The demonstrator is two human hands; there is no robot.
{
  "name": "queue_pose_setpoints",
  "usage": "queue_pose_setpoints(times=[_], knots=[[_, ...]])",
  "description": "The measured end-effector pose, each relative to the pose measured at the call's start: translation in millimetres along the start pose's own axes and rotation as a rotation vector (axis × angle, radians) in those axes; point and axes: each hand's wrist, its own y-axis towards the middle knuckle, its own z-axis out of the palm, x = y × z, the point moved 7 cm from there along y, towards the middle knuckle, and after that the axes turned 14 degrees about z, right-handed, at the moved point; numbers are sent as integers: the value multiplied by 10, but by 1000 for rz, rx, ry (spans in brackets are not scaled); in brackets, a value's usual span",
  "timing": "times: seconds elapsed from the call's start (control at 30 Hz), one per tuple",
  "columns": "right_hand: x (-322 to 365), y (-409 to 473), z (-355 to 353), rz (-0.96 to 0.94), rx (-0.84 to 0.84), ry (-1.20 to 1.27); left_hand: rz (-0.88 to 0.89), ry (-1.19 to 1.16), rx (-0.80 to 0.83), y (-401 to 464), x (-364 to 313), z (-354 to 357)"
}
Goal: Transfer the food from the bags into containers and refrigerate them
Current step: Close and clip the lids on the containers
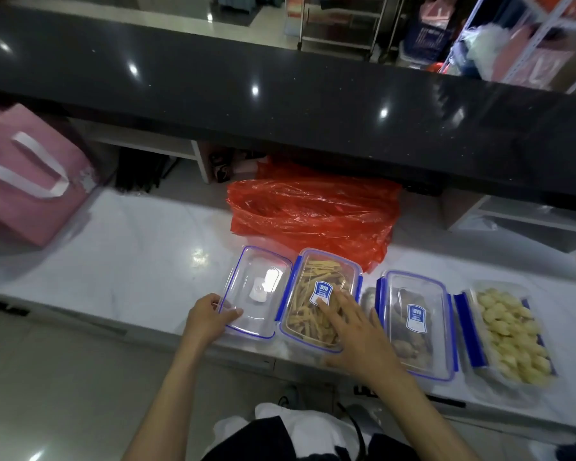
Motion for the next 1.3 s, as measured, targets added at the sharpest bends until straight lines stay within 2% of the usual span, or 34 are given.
queue_pose_setpoints(times=[0.07, 0.2, 0.27, 0.33, 0.37, 0.43, 0.53, 0.63, 0.73, 0.87, 1.0, 1.07, 1.1, 1.17, 1.3], knots=[[-3, 5, 8, -4, -9, 2, 43, -171, -33, -38, -81, -97], [-33, 36, -28, -2, -9, 4, 187, -294, -174, -171, -443, -406], [-12, 67, -96, -10, -49, 85, 353, -152, -276, -310, -764, -566], [31, 75, -219, -22, -96, 285, 544, 49, -379, -521, -1155, -658], [67, 77, -279, -16, -59, 435, 648, 107, -423, -642, -1351, -674], [188, 48, -361, 13, 121, 771, 853, 178, -448, -856, -1672, -592], [364, -42, -438, 67, 336, 1187, 1117, 310, -383, -1077, -1992, -247], [342, -106, -470, 153, 434, 1578, 1277, 372, -278, -1222, -2208, 156], [70, -153, -527, 228, 416, 1838, 1366, 437, -130, -1191, -2277, 467], [-397, -229, -532, 312, 256, 1854, 1446, 368, 92, -1199, -2447, 814], [-855, -347, -500, 445, 113, 1890, 1442, 265, 289, -1245, -2699, 1240], [-1118, -419, -534, 455, 50, 1897, 1360, 279, 255, -1140, -2781, 1473], [-1279, -457, -547, 464, 3, 1886, 1260, 298, 227, -1051, -2811, 1584], [-1629, -551, -573, 496, -96, 1852, 1037, 282, 270, -926, -2853, 1840], [-2337, -731, -528, 583, -207, 1796, 648, -43, 498, -935, -2982, 2417]])
